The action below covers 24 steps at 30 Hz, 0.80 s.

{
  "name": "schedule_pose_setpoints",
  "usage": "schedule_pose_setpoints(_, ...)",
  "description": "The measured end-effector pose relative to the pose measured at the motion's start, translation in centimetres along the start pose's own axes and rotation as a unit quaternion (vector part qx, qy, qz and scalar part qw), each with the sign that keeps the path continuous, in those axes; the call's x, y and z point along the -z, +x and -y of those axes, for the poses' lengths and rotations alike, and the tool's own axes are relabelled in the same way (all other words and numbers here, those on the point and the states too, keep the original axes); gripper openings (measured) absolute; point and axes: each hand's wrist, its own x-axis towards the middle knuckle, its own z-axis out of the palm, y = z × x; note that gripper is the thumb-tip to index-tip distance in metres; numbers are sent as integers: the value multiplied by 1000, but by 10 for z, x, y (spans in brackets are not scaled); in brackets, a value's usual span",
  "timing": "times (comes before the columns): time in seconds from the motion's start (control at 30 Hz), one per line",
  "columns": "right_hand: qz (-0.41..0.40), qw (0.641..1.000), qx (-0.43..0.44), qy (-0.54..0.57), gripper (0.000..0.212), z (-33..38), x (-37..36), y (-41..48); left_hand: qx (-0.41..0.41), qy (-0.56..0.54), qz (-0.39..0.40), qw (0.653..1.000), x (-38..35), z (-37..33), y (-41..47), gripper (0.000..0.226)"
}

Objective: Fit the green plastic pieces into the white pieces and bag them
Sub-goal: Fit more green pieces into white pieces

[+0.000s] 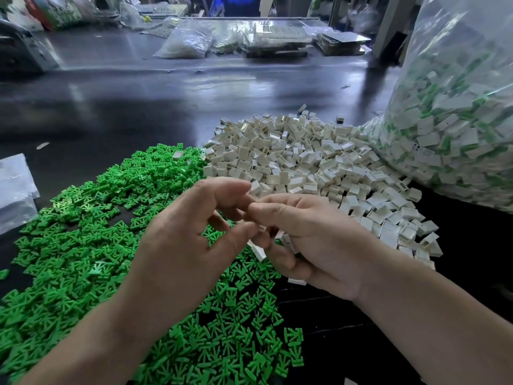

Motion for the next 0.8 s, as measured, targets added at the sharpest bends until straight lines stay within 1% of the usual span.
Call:
schedule_pose_setpoints(0.07, -13, 1000, -1, 26, 14, 3, 3, 0, 8, 25, 18, 999, 6, 6, 1, 36)
schedule_pose_setpoints(0.13, -28, 998, 5, 60, 12, 6, 7, 0, 15, 110, 61, 992, 15, 17, 1, 31)
schedule_pose_setpoints(0.17, -34, 997, 11, 74, 13, 7, 9, 0, 28, 158, 100, 982, 18, 21, 2, 36)
schedule_pose_setpoints(0.23, -41, 995, 19, 92, 12, 7, 12, 1, 65, 223, 181, 956, 19, 28, 1, 53)
schedule_pose_setpoints(0.27, -43, 994, 20, 97, 9, 6, 12, 1, 79, 234, 208, 946, 19, 30, 0, 58)
schedule_pose_setpoints(0.33, -47, 994, 18, 102, 5, 4, 11, 3, 84, 250, 240, 934, 19, 32, -1, 57)
schedule_pose_setpoints(0.43, -51, 993, 17, 101, 10, 2, 11, 3, 69, 290, 254, 920, 20, 32, 0, 54)
schedule_pose_setpoints(0.53, -44, 993, 11, 109, 17, 2, 11, 3, 62, 284, 265, 920, 22, 30, -1, 49)
schedule_pose_setpoints(0.6, -41, 994, 8, 104, 12, 2, 11, 3, 48, 282, 251, 925, 21, 28, -1, 41)
schedule_pose_setpoints(0.67, -34, 995, 11, 95, 8, 1, 11, 4, 25, 284, 231, 930, 18, 25, 1, 27)
schedule_pose_setpoints(0.73, -28, 995, 13, 92, 16, 1, 11, 4, -3, 287, 221, 932, 16, 23, 2, 13)
schedule_pose_setpoints(0.8, -26, 995, 13, 96, 21, 1, 11, 3, -18, 283, 214, 935, 14, 23, 1, 10)
